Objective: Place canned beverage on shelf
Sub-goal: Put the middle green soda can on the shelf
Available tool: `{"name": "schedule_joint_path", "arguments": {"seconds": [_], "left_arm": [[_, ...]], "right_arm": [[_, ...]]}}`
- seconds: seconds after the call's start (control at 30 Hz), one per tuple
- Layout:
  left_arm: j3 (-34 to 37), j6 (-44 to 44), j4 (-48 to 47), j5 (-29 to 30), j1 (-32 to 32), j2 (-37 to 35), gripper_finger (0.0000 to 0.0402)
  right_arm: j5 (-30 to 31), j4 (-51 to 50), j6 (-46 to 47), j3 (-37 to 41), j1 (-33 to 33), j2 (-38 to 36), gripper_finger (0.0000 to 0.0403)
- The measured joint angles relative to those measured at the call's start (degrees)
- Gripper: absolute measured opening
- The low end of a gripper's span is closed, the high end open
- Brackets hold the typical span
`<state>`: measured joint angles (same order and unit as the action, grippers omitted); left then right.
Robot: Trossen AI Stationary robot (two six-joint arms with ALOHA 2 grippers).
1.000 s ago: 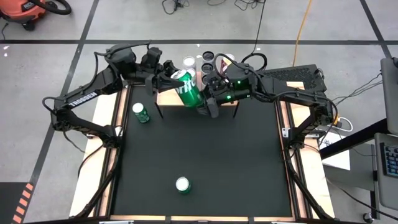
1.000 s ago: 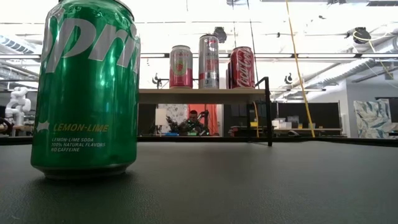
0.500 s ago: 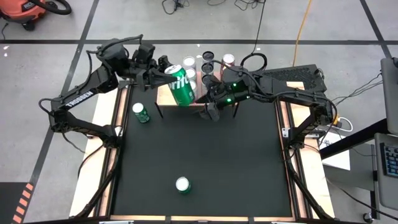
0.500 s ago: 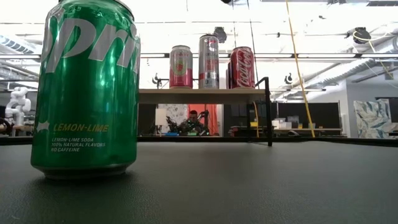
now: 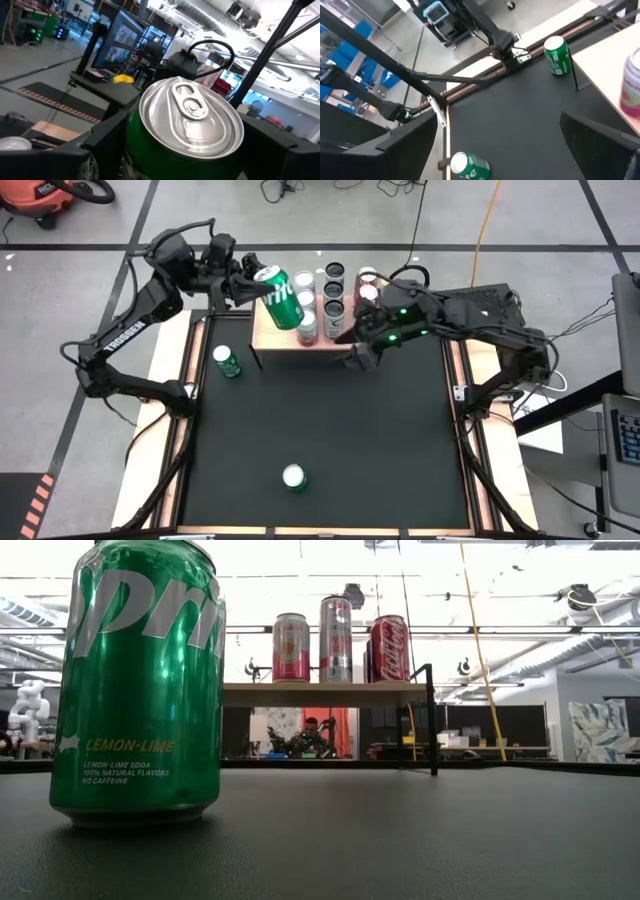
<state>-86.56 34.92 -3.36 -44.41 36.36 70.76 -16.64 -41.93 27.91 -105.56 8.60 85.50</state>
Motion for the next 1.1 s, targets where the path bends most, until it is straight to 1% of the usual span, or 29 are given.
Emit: {"name": "schedule_joint_path", "arguments": {"seconds": [0.17,0.27,0.37,0.53,0.63,0.87,1.0,1.1], "left_arm": [[0.0,-1.26,-0.11,-0.68,3.08,0.0,0.0308],[0.0,-3.67,-0.37,-0.88,4.7,0.0,0.0308],[0.0,-6.14,-0.74,-0.95,6.3,0.0,0.0308],[0.02,-9.42,-0.79,0.25,8.76,0.0,0.0308],[0.02,-12.31,-1.84,2.18,9.76,0.0,0.0308],[0.04,-18.09,-9.24,4.25,11.36,0.04,0.0308],[0.04,-19.5,-13.74,4.31,12.28,0.04,0.0308],[0.07,-22.1,-17.27,4.33,13.4,0.07,0.0308]], "right_arm": [[2.47,-7.0,0.06,0.0,0.0,-4.39,0.0395],[5.17,-11.91,0.58,0.0,-0.38,-7.36,0.0392],[10.36,-16.11,-0.07,0.0,-0.48,-9.99,0.0392],[24.04,-20.16,-5.9,0.0,-0.38,-13.91,0.0391],[28.91,-21.82,-7.73,0.0,-0.37,-15.57,0.0391],[35.91,-28.0,-10.32,0.0,-0.31,-17.31,0.0391],[36.28,-30.14,-13.38,0.0,-0.28,-17.19,0.0391],[36.3,-30.07,-13.72,0.0,-0.28,-17.07,0.0391]]}}
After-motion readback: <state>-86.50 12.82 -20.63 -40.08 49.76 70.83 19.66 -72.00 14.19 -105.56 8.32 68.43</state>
